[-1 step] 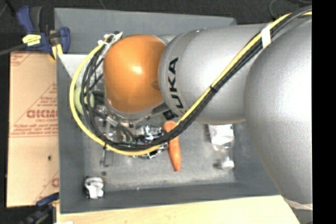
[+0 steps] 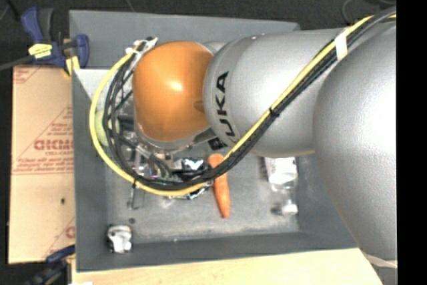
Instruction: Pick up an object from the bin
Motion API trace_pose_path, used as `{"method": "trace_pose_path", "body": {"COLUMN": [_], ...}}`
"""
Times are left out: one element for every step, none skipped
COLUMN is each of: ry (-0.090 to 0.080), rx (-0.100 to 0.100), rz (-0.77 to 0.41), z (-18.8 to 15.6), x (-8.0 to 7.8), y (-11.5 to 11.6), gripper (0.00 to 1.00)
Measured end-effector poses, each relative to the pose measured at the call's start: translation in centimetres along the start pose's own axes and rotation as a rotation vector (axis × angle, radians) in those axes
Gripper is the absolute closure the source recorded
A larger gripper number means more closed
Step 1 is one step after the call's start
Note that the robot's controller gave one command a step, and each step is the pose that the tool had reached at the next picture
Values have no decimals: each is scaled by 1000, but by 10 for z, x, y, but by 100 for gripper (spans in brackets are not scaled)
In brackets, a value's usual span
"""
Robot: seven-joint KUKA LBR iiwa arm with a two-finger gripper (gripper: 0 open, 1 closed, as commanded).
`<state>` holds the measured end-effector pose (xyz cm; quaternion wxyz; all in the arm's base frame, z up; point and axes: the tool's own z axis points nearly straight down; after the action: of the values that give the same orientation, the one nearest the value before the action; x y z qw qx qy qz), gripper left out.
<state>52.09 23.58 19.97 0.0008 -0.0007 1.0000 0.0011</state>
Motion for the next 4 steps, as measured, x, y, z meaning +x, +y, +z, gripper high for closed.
{"method": "trace_pose_path", "body": {"ry": [-8, 14, -16, 5], "rx": [-5, 2, -7, -1], "rz": [22, 90, 146, 214], "z": [32, 57, 37, 80], "x": [-18, -56, -78, -70], "y": [-8, -46, -69, -76], "gripper": [0, 0, 0, 0]}}
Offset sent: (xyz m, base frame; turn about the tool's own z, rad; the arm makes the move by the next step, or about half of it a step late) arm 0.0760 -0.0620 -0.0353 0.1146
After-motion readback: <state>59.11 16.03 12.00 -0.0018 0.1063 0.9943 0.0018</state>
